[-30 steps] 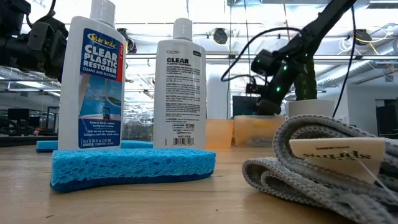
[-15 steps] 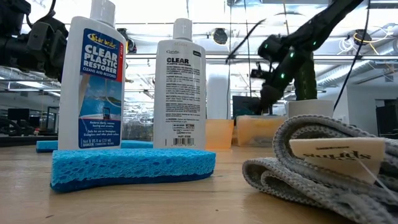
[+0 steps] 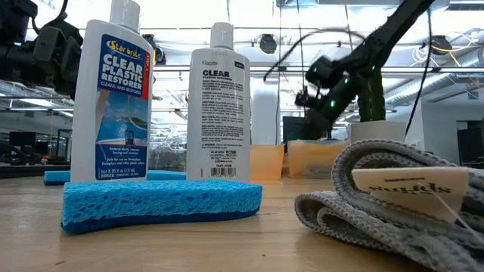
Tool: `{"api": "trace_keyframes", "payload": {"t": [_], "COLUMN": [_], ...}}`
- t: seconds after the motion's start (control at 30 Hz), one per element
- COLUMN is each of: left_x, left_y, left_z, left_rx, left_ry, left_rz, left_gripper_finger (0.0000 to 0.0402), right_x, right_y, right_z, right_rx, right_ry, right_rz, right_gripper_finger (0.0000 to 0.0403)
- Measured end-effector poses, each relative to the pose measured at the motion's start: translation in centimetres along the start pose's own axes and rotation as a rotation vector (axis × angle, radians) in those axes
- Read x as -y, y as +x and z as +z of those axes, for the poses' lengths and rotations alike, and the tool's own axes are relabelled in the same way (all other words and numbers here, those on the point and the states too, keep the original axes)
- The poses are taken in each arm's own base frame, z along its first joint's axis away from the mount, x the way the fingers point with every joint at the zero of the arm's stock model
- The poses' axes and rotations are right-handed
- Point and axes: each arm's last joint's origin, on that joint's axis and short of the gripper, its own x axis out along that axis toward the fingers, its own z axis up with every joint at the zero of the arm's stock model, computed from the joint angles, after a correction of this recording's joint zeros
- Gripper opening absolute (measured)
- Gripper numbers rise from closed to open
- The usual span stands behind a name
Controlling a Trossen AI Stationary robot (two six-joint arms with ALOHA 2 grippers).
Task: Pick & Place Kitchen Items
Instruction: Put the blue microfiber cloth into the white bin
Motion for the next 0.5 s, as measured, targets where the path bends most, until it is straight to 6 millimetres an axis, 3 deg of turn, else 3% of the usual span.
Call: {"api": "trace_keyframes", "payload": {"t": [0.13, 0.27, 0.37, 0.5], "left_x": [0.0, 0.0, 0.0, 0.0], "left_y": [0.0, 0.0, 0.0, 0.0], "left_z": [0.0, 0.0, 0.0, 0.0], "left_rx": [-0.001, -0.001, -0.001, 0.0], "left_ry": [0.0, 0.0, 0.0, 0.0], "left_rz": [0.0, 0.0, 0.0, 0.0], "left_gripper_finger": [0.0395, 0.0395, 0.0395, 0.0395], "right_x": [0.0, 0.0, 0.0, 0.0], "right_y": [1.9, 2.4, 1.7, -0.6], "right_z": [-1.1, -1.3, -1.0, 0.3], "right_rx": [-0.054, -0.064, -0.046, 0.018], "right_ry": [0.015, 0.022, 0.012, 0.014], "right_rz": [0.02, 0.03, 0.014, -0.013], "right_gripper_finger": [0.0, 0.0, 0.0, 0.0]}}
